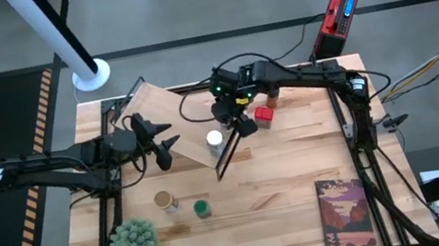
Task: Shelf spices
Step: Put the brown seasoning bottle on the shelf, then put the red seasoning can on the shelf
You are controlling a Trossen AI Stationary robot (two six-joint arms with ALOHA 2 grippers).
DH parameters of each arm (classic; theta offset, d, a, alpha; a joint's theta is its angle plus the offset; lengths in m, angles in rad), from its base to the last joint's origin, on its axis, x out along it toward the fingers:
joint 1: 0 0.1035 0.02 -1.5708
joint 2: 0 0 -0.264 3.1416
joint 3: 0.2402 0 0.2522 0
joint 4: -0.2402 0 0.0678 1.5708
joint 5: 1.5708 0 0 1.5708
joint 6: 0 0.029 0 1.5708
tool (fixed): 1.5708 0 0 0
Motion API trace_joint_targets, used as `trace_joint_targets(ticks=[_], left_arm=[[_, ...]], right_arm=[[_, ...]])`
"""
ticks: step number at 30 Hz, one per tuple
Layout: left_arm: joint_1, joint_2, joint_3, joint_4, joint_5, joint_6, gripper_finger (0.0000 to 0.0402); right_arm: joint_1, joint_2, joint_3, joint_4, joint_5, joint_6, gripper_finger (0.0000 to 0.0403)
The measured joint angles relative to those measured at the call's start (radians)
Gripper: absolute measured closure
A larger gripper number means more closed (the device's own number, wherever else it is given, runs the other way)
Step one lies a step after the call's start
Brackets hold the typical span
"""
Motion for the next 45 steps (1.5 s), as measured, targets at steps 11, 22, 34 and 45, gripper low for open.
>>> trace_joint_targets(ticks=[11,22,34,45], left_arm=[[0.000,0.000,0.000,-0.001,0.000,0.005,0.0209],[0.000,0.000,0.000,0.000,0.009,0.005,0.0204],[-0.002,0.000,0.000,-0.001,0.062,-0.003,0.0216],[-0.001,0.000,0.000,-0.053,0.113,-0.035,0.0215]], right_arm=[[0.002,-0.002,0.109,-0.108,-0.050,0.070,0.0177],[0.016,-0.003,0.270,-0.385,-0.061,0.185,0.0191],[-0.023,-0.036,0.293,-0.527,0.155,0.321,0.0198],[-0.131,-0.053,0.213,-0.447,0.018,0.377,0.0203]])
